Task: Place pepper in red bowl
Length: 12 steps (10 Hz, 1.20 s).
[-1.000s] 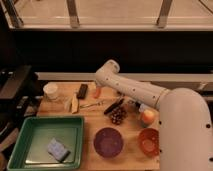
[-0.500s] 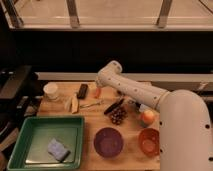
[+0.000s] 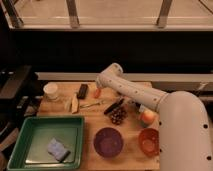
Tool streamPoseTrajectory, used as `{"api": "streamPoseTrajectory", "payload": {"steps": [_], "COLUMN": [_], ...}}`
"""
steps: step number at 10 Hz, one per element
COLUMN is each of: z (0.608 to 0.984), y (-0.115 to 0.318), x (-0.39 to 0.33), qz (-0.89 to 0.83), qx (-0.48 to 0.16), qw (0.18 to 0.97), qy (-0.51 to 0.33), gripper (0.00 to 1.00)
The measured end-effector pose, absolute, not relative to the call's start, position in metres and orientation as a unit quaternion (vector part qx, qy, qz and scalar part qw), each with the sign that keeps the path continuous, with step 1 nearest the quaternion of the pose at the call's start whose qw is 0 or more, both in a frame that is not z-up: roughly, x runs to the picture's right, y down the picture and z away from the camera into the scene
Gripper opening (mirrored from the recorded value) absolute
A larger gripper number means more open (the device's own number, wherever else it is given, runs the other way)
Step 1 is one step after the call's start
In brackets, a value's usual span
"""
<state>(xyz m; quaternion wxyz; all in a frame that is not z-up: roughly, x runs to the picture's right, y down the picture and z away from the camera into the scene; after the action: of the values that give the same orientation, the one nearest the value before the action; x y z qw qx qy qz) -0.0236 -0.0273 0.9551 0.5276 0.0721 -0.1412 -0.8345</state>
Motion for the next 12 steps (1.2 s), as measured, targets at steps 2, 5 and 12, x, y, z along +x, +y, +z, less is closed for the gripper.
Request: {"api": "streamPoseTrajectory", "payload": {"steps": [2,5,12], "z": [0.962,0.972,0.985], "y": [-0.024,-0.017,0.001], "x": [-0.027,-0.027,-0.030], "qz": [-0.838,-0.840,-0.822], "qx": [0.070,0.062,0.066], "qw": [0.523,0.520,0.536], "qy": [-0.141,-0.145,-0.179], "gripper": [0.80,0.80,0.80]}}
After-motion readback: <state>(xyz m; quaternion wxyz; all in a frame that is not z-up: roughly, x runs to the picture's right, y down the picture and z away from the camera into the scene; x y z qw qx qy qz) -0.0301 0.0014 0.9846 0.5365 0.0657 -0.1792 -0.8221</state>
